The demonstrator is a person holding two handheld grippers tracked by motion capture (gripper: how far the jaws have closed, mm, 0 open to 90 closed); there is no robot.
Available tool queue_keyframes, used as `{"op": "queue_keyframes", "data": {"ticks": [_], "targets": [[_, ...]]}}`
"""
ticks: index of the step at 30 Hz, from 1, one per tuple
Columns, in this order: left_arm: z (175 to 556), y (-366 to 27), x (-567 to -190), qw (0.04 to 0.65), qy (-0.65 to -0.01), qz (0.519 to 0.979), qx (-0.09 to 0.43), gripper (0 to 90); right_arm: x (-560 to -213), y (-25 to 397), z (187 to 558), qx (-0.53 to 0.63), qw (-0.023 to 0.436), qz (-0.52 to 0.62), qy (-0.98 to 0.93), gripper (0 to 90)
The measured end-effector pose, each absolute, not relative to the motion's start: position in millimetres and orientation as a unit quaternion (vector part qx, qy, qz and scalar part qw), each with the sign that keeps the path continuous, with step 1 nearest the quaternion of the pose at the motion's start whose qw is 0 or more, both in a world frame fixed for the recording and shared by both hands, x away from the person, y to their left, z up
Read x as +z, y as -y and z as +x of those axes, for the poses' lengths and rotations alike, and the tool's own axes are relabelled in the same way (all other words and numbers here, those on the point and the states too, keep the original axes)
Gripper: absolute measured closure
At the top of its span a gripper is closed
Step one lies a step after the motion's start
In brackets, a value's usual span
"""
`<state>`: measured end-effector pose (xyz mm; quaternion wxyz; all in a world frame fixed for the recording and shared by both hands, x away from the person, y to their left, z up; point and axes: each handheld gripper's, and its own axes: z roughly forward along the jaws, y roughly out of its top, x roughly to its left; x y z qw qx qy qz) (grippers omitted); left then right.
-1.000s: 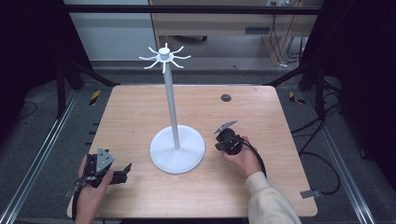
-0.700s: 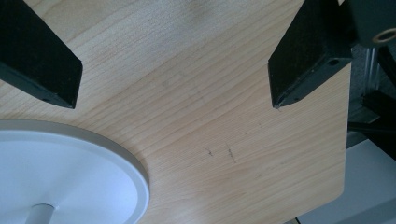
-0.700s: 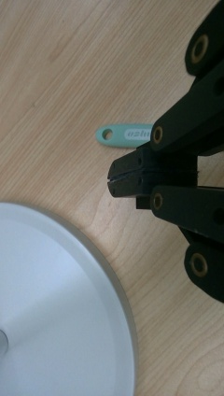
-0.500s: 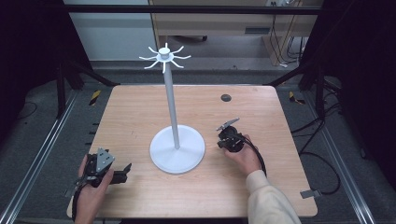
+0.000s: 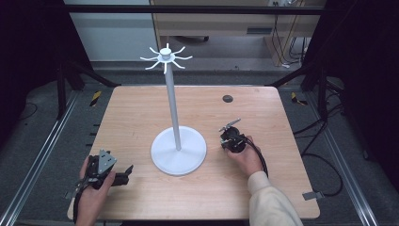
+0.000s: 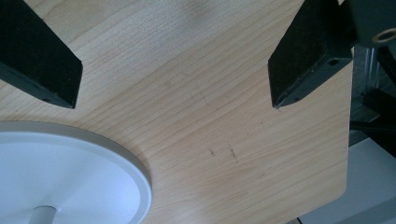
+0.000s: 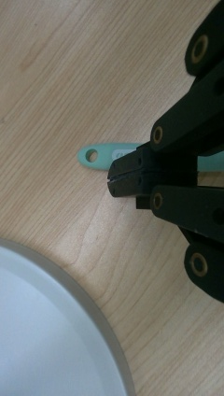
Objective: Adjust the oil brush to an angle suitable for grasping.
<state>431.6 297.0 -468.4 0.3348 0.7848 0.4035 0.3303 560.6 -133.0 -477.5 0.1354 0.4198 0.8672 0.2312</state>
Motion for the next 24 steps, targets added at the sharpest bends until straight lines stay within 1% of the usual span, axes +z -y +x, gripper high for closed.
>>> {"op": "queue_keyframes", "data": {"ticks": [4, 7, 10, 12, 13, 20, 24], "targets": [[431.5, -297.0, -468.4, 0.334, -0.404, 0.785, 0.33, 2.7, -477.8, 132.4, 560.7, 0.228, 0.138, 0.421, -0.867, 90.0], [431.1, -296.6, -468.5, 0.334, -0.402, 0.786, 0.33, 2.8, -478.0, 132.6, 561.1, 0.211, 0.161, 0.423, -0.866, 90.0], [431.2, -296.2, -468.5, 0.334, -0.402, 0.787, 0.329, 2.8, -478.1, 135.9, 563.2, 0.204, 0.17, 0.436, -0.86, 90.0], [431.3, -296.2, -468.5, 0.335, -0.402, 0.786, 0.329, 2.8, -477.9, 137.2, 563.8, 0.207, 0.166, 0.444, -0.856, 90.0], [431.5, -296.1, -468.8, 0.335, -0.402, 0.786, 0.329, 2.8, -478.0, 141.0, 565.7, 0.201, 0.173, 0.455, -0.85, 90.0], [431.1, -294.3, -469.2, 0.334, -0.399, 0.788, 0.328, 2.8, -478.2, 151.1, 568.7, 0.201, 0.176, 0.479, -0.836, 90.0], [431.5, -294.5, -469.4, 0.333, -0.399, 0.789, 0.327, 2.8, -472.5, 152.8, 566.1, 0.219, 0.164, 0.486, -0.83, 90.0]]}}
